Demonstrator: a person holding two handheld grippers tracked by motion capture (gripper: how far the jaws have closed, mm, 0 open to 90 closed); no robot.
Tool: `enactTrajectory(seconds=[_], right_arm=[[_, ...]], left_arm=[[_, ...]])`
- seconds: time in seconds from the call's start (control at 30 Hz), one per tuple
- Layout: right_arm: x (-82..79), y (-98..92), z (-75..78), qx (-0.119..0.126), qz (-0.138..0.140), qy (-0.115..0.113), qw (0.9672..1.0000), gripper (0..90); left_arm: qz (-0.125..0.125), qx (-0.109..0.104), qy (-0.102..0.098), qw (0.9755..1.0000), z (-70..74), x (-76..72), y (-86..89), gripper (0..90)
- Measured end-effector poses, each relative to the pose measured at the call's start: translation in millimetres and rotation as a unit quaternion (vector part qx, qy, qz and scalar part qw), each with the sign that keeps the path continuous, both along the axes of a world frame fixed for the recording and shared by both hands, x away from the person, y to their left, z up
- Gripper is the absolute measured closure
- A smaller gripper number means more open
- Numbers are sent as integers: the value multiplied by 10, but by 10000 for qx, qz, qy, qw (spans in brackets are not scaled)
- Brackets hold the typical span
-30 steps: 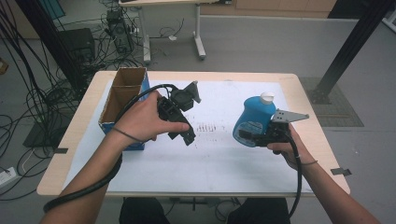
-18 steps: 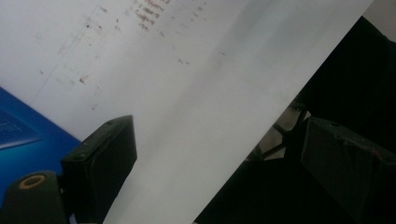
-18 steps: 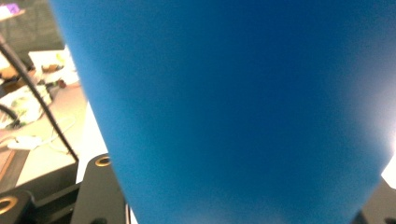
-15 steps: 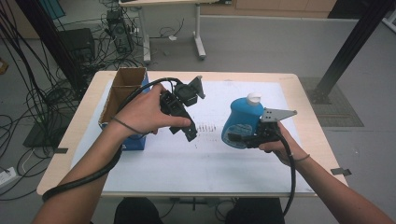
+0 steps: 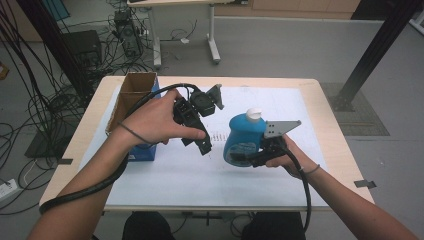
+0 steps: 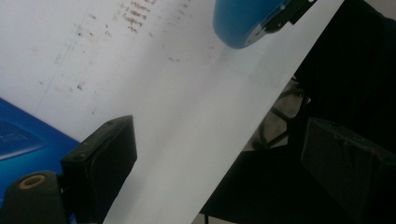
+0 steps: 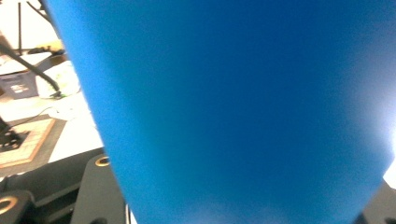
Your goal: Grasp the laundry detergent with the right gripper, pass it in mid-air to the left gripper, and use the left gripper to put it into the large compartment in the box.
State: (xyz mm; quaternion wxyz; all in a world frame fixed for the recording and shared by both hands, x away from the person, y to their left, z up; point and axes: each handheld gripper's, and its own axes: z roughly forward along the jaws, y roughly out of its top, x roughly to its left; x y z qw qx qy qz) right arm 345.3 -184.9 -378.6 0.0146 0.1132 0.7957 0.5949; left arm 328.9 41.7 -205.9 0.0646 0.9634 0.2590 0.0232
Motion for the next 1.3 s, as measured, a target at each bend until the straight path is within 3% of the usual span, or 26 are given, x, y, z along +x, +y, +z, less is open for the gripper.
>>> enactTrajectory(seconds=[0.23, 0.53, 1.3], right_arm=[[-65, 199, 8, -37, 299, -45, 9995, 407], [-126, 389, 4, -99, 573, -61, 9983, 406], [-221, 715, 34, -238, 1009, -159, 9945, 407]], left_arm=[[-358, 95, 32, 9993, 16, -71, -78, 108], [-602, 86, 60, 9981, 10, -107, -136, 108], [-914, 230, 103, 9955, 2, -148, -300, 108]])
